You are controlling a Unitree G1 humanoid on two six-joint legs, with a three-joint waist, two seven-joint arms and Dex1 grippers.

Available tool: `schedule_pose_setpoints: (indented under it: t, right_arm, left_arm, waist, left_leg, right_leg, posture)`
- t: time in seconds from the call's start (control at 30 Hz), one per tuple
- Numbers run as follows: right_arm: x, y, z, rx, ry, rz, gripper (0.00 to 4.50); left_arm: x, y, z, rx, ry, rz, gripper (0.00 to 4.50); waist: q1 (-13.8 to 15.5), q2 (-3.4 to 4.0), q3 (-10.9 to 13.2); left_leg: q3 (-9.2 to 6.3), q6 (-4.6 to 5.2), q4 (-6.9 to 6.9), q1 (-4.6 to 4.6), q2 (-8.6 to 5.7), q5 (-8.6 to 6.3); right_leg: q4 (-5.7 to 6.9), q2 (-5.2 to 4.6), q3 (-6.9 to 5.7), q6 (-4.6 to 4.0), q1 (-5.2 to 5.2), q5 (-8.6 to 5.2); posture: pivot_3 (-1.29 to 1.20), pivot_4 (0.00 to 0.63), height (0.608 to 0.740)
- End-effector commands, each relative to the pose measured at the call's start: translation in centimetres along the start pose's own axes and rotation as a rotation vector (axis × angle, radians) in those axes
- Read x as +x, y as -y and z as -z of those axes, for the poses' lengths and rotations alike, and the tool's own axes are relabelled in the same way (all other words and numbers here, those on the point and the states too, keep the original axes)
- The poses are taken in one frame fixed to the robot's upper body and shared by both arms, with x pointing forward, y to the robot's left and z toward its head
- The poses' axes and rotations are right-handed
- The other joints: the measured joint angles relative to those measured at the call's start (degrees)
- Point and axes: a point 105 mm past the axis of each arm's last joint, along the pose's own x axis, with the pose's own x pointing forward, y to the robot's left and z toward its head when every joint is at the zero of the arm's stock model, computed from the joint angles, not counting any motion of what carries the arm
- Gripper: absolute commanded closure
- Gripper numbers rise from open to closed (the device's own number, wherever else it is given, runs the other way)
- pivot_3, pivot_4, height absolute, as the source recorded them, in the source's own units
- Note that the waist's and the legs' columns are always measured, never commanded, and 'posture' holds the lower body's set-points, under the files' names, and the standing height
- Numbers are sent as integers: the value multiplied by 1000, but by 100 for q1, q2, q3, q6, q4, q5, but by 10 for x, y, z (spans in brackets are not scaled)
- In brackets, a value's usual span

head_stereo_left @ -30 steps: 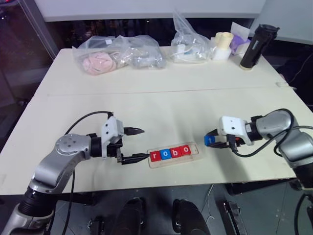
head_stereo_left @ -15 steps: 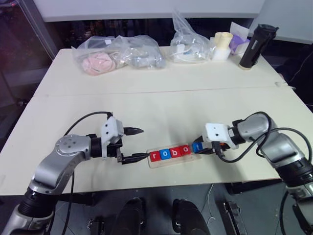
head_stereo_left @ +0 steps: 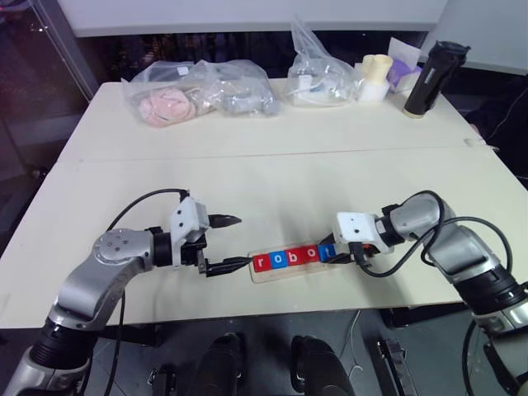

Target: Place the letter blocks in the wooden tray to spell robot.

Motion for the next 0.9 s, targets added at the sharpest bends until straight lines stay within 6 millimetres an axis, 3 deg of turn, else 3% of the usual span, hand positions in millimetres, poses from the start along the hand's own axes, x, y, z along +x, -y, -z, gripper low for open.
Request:
schedule_pose_setpoints:
  t: [0.03, 0.9]
  right_arm:
    - [-4, 5, -11, -42, 17, 16, 3383]
    - [0, 7, -9, -38, 13, 13, 3383]
  left_arm:
    - [-2, 2, -11, 50, 25, -4, 0]
    - [1, 0, -12, 53, 31, -12, 0]
  waist:
    - [1, 0, 0]
    - [0, 0, 0]
  left_leg:
    - [0, 0, 0, 0, 0, 0]
    - [1, 0, 1, 1, 0, 0]
  right_leg:
    - [0, 0, 0, 0, 0, 0]
    - [2, 3, 0, 2, 1, 1]
  posture:
    - [0, 150, 738]
    - [0, 150, 738]
